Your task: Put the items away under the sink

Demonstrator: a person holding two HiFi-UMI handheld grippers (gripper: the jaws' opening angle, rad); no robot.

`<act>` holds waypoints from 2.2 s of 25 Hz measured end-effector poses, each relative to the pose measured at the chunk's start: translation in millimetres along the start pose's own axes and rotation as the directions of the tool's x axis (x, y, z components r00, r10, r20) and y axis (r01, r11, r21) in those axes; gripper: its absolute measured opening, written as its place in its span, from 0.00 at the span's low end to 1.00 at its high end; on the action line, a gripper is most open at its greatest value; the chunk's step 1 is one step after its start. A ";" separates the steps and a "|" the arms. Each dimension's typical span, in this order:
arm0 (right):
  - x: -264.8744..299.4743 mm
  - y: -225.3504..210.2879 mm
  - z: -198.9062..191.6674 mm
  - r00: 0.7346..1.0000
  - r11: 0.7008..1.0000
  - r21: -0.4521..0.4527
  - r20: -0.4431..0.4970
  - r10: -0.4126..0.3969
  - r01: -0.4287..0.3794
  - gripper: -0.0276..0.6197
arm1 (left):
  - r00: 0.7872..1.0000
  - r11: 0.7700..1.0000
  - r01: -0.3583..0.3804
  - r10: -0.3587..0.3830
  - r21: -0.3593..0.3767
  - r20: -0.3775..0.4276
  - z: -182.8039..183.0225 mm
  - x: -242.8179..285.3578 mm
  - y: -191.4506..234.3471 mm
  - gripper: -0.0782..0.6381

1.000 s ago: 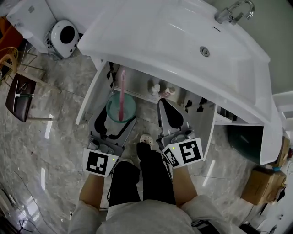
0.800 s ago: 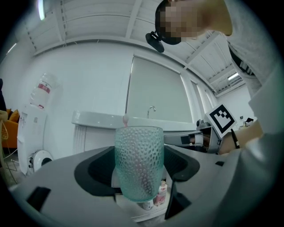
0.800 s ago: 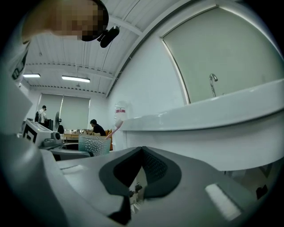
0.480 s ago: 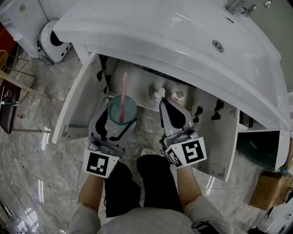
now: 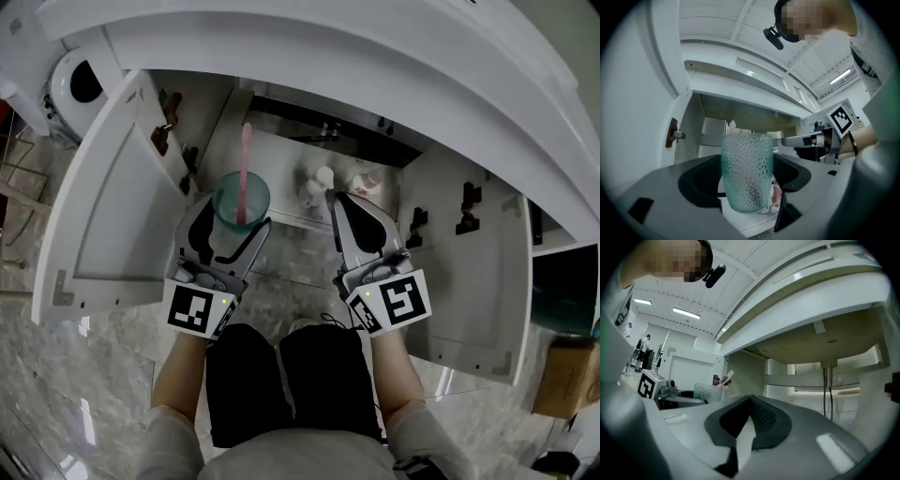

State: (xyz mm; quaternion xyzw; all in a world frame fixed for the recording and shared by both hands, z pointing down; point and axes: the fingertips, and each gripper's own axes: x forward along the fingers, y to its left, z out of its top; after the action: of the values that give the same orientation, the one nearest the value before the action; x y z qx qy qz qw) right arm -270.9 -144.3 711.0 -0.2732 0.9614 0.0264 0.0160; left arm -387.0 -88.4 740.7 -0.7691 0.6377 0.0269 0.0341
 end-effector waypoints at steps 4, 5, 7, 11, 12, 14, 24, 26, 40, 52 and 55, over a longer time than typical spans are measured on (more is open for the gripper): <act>-3.0 -9.8 -21.0 1.000 0.999 0.037 0.004 -0.020 0.019 0.06 | 1.000 1.000 0.005 -0.005 -0.007 -0.002 -29.4 17.8 5.9 0.59; -3.6 -12.0 -24.1 1.000 0.998 0.052 0.009 -0.020 0.020 0.06 | 1.000 1.000 0.003 -0.003 -0.007 -0.003 -36.1 22.4 7.8 0.59; -5.0 -15.0 -29.3 1.000 0.997 0.075 0.016 -0.018 0.016 0.06 | 1.000 1.000 0.000 0.000 -0.001 -0.006 -49.5 31.5 12.4 0.59; -3.8 -16.5 -38.8 1.000 0.998 0.056 0.006 -0.004 0.004 0.06 | 1.000 0.999 -0.026 0.026 -0.023 0.000 -77.2 47.4 23.5 0.59; -3.0 -15.5 -40.8 1.000 0.999 0.047 0.002 0.003 -0.004 0.06 | 0.999 0.999 -0.032 0.032 -0.025 -0.002 -83.7 51.3 25.6 0.59; -1.8 -12.1 -44.3 1.000 0.999 0.029 -0.006 0.023 -0.023 0.06 | 0.999 0.999 -0.041 0.041 -0.017 -0.009 -95.8 58.7 29.1 0.59; -11.7 -6.8 -54.0 0.999 0.999 0.007 -0.012 0.050 -0.050 0.06 | 0.993 0.996 -0.086 0.085 -0.001 -0.080 -161.6 80.6 38.0 0.59; -14.2 -9.3 -54.7 0.999 0.999 0.013 -0.009 0.042 -0.042 0.06 | 0.992 0.996 -0.093 0.093 -0.003 -0.090 -170.2 83.4 38.6 0.59; -18.1 -13.1 -62.4 0.998 0.999 0.007 -0.029 0.054 -0.054 0.06 | 0.985 0.991 -0.131 0.130 -0.001 -0.117 -206.3 103.6 46.7 0.59; -18.2 -15.2 -65.6 0.998 0.998 0.014 -0.035 0.057 -0.056 0.06 | 0.981 0.988 -0.150 0.152 0.029 -0.120 -219.1 104.6 51.3 0.59; -17.2 -14.6 -65.2 0.998 0.998 0.017 -0.031 0.057 -0.056 0.06 | 0.981 0.989 -0.144 0.146 0.028 -0.126 -220.8 101.4 51.3 0.59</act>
State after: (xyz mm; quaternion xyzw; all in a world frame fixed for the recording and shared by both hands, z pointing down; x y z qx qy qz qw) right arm -249.6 -151.6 776.2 -0.2461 0.9691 0.0150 0.0021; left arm -419.1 -216.2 951.2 -0.7203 0.6931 -0.0258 -0.0014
